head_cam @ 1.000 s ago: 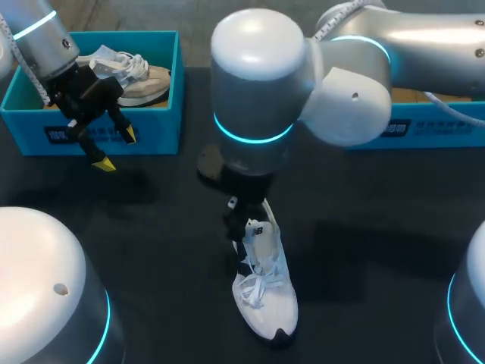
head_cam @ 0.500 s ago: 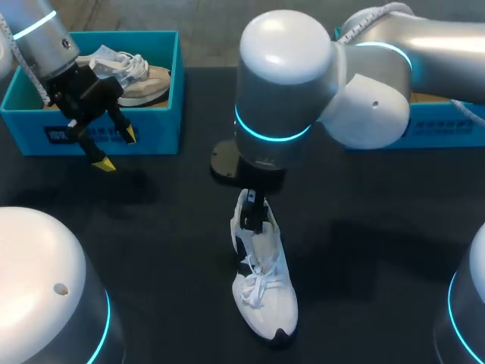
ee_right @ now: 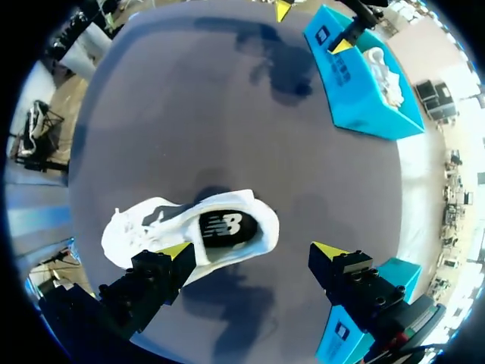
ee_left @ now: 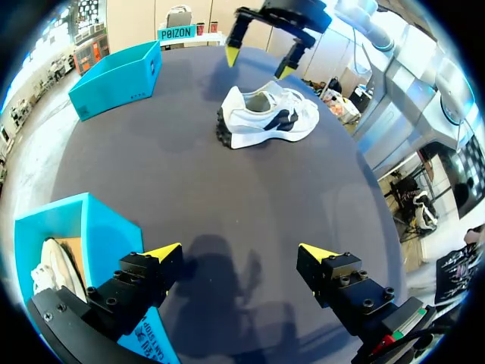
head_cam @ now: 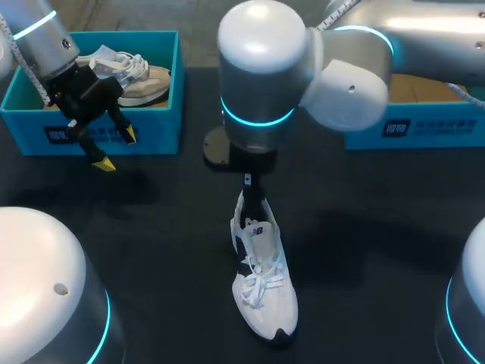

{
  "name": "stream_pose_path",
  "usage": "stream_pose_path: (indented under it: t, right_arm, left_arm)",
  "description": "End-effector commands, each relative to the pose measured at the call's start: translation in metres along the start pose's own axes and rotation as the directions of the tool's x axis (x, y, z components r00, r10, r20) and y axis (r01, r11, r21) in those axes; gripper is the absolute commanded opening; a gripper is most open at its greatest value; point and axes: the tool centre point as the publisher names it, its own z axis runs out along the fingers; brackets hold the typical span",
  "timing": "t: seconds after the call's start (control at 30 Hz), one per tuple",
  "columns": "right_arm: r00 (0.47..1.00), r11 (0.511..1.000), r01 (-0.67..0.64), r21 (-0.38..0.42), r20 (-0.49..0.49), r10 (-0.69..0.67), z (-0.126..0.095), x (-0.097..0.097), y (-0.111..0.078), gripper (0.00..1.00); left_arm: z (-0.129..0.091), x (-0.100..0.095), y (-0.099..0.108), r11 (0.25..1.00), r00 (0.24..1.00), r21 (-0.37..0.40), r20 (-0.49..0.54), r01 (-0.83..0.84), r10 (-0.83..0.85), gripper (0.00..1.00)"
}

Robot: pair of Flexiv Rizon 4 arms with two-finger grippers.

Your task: Take the shoe out of the shoebox, open the shoe tongue, remove and reinsert the insole, then place the shoe into the shoebox

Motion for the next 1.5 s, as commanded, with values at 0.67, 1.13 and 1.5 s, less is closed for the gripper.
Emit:
stream_pose_path:
  t: [0.67, 1.13, 1.5]
  right_arm:
    - [0.995, 0.997, 0.077, -0.032, -0.056, -0.079, 0.063, -0.022, -0.001, 1.00]
    - [0.990, 0.995, 0.097, -0.013, -0.097, -0.098, 0.098, -0.029, -0.001, 1.00]
    - [0.987, 0.996, 0.091, -0.006, -0.133, -0.091, 0.114, -0.026, -0.002, 0.90]
  left_arm:
    - [0.000, 0.000, 0.001, 1.000, 1.000, 0.001, 0.000, -0.002, 0.002, 1.00]
    - [0.000, 0.000, 0.001, 1.000, 1.000, 0.001, 0.000, -0.002, 0.002, 1.00]
    - [0.000, 0.000, 0.001, 1.000, 1.000, 0.001, 0.000, -0.002, 0.002, 1.00]
